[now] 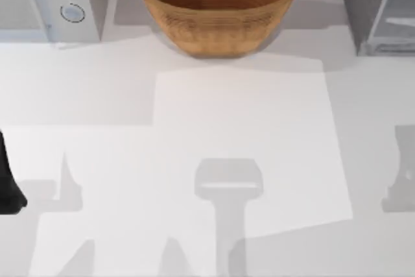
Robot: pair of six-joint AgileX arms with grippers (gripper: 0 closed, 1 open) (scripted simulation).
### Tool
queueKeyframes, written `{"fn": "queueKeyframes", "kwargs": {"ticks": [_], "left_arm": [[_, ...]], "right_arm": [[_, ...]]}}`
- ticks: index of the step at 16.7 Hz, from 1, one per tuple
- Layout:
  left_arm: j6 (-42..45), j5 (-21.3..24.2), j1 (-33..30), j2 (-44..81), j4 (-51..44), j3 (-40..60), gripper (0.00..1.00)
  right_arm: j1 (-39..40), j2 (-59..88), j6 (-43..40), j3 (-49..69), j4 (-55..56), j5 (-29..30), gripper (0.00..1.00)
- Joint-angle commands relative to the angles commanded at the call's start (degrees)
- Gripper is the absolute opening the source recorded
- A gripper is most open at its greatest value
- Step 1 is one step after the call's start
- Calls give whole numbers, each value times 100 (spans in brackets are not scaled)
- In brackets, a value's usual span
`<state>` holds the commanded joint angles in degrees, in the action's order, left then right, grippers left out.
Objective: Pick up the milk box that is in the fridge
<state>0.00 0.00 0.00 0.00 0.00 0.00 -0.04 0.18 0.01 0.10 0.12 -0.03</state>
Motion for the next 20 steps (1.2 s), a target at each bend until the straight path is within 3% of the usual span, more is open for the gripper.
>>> {"fn": "queueKeyframes", "kwargs": {"ticks": [10,14,20], "left_arm": [[0,0,0,0,0,0,100],[0,0,0,0,0,0,100],[0,0,0,0,0,0,100]], "right_arm": [[315,601,4,258,484,36,0],[1038,2153,-3,833,1573,142,0],[2461,5611,38,1901,3649,349,0]]}}
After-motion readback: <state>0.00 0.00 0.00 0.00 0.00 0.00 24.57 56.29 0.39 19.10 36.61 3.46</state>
